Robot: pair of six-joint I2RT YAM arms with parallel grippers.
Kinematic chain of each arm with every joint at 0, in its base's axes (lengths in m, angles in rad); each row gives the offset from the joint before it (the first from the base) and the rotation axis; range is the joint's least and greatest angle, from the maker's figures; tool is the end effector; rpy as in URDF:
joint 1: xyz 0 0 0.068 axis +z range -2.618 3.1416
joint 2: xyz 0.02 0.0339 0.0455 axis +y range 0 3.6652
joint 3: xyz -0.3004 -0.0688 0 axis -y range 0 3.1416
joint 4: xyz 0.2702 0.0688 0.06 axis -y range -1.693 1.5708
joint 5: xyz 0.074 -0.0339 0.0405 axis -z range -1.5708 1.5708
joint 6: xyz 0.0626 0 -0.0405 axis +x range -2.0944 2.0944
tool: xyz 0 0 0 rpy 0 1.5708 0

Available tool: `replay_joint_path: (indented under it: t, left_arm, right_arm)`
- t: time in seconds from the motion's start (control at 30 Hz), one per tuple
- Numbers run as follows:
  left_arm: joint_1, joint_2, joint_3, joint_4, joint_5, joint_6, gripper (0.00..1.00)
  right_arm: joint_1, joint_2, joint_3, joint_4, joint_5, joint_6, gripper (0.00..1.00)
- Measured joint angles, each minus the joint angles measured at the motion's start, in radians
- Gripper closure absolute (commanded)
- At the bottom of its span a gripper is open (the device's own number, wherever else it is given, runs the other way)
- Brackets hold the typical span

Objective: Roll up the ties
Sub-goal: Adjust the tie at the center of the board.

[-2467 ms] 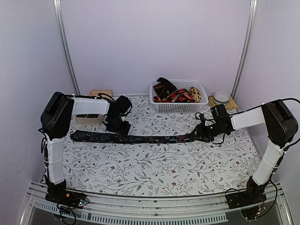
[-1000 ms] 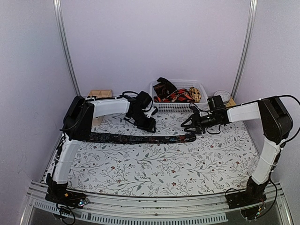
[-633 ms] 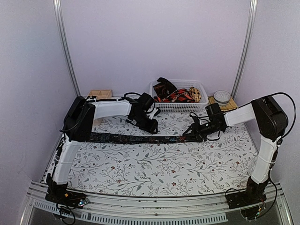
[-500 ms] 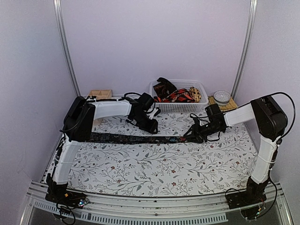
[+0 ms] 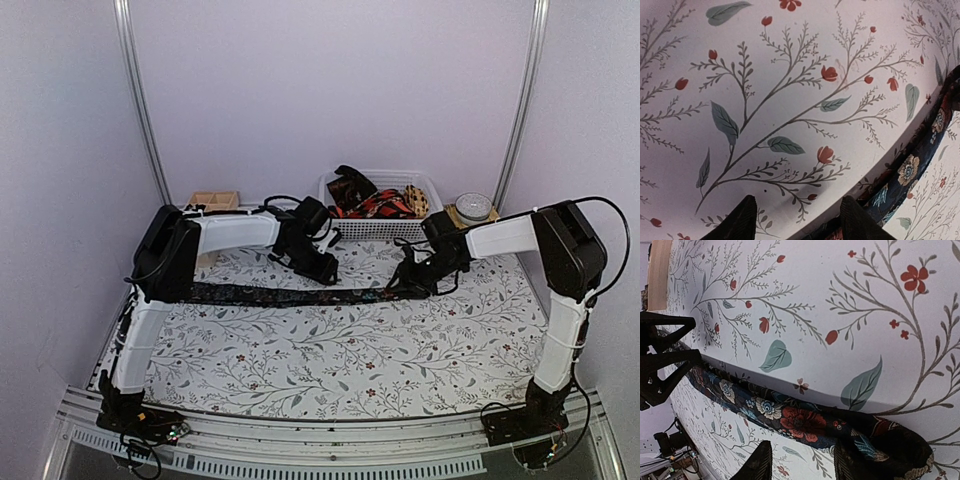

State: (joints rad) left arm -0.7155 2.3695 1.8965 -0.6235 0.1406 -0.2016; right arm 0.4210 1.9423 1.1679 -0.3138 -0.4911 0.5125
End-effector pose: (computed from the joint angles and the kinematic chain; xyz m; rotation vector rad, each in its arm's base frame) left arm 0.4208 -0.3774 0.1324 0.7414 2.6382 -0.4662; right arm 0.3750 0.2003 0.1329 -0.0442 2.7880 0.9310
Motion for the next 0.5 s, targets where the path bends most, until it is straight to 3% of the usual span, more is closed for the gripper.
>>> replay_joint_path:
  t: [0.17,0.3,0.5]
  left_arm:
    - [0.0,-0.002,0.0,-0.003,-0.023,0.004,0.44]
    - [0.0,0.0,0.0,-0.005,-0.021,0.015,0.46]
    - [0.0,0.009,0.0,-0.006,0.025,0.031,0.51]
  right_arm:
    - [0.0,-0.002,0.011,-0.018,-0.05,0.014,0.57]
    - [0.0,-0.003,0.127,-0.108,-0.056,0.009,0.55]
    - [-0.002,-0.086,0.259,-0.228,0.051,-0.064,0.5]
